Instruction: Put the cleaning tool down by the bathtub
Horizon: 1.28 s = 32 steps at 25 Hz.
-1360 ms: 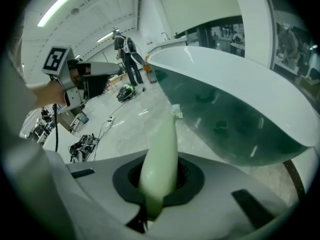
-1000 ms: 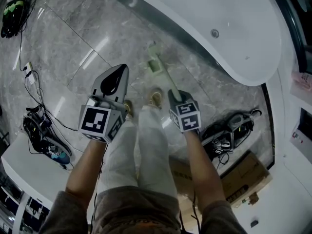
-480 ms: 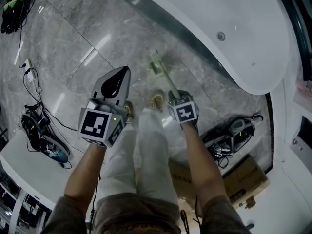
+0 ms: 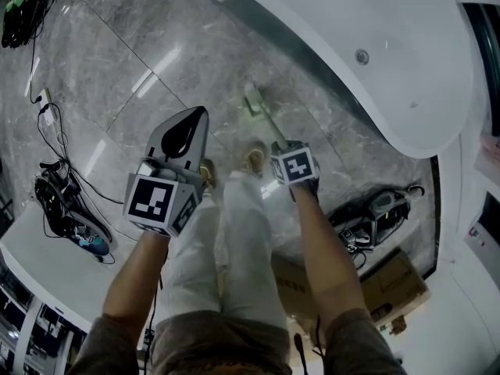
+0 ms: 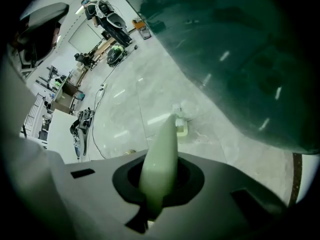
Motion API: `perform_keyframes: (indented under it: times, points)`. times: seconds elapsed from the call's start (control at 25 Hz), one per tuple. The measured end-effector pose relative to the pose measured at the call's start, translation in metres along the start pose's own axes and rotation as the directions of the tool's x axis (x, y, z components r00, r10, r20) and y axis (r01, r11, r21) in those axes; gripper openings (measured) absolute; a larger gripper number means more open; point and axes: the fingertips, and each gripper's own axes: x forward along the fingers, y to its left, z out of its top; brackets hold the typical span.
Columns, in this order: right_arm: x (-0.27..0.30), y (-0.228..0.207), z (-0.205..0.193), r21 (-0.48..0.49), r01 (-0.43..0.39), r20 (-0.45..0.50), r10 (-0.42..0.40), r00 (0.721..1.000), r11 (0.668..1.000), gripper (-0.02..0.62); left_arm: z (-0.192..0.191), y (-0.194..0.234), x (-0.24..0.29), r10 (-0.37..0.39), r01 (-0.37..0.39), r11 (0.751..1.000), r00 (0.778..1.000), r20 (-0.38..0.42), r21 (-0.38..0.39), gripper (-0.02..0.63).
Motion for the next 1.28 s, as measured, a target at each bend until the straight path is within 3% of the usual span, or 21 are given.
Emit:
perform_keyframes:
  times: [0.4, 0.64, 1.2, 1.28]
  points:
    - [0.020, 0.003, 0.009, 0.006, -0.014, -0.094, 0.015, 0.995, 1.000, 0.005, -0.005, 0.001, 0.004, -0.006, 0.006, 1.000, 1.000, -0.030, -0.003, -0.008]
    - [0.024, 0.005, 0.001, 0.067, -0.015, -0.245, 0.031, 0.969, 0.998, 0.005, -0.008, -0.002, 0.005, -0.012, 0.012, 1.000, 0.999, -0.041, -0.010, -0.008]
    - [0.030, 0.004, 0.008, -0.007, 0.064, -0.254, -0.064, 0.965, 0.998, 0.025, -0.011, 0.001, 0.001, -0.012, 0.011, 1.000, 0.999, -0.044, -0.028, -0.008]
    - [0.026, 0.005, 0.010, 0.000, 0.074, -0.227, -0.072, 0.971, 0.997, 0.057, -0.008, -0.001, 0.000, -0.019, 0.018, 1.000, 0.999, -0.037, -0.025, -0.008]
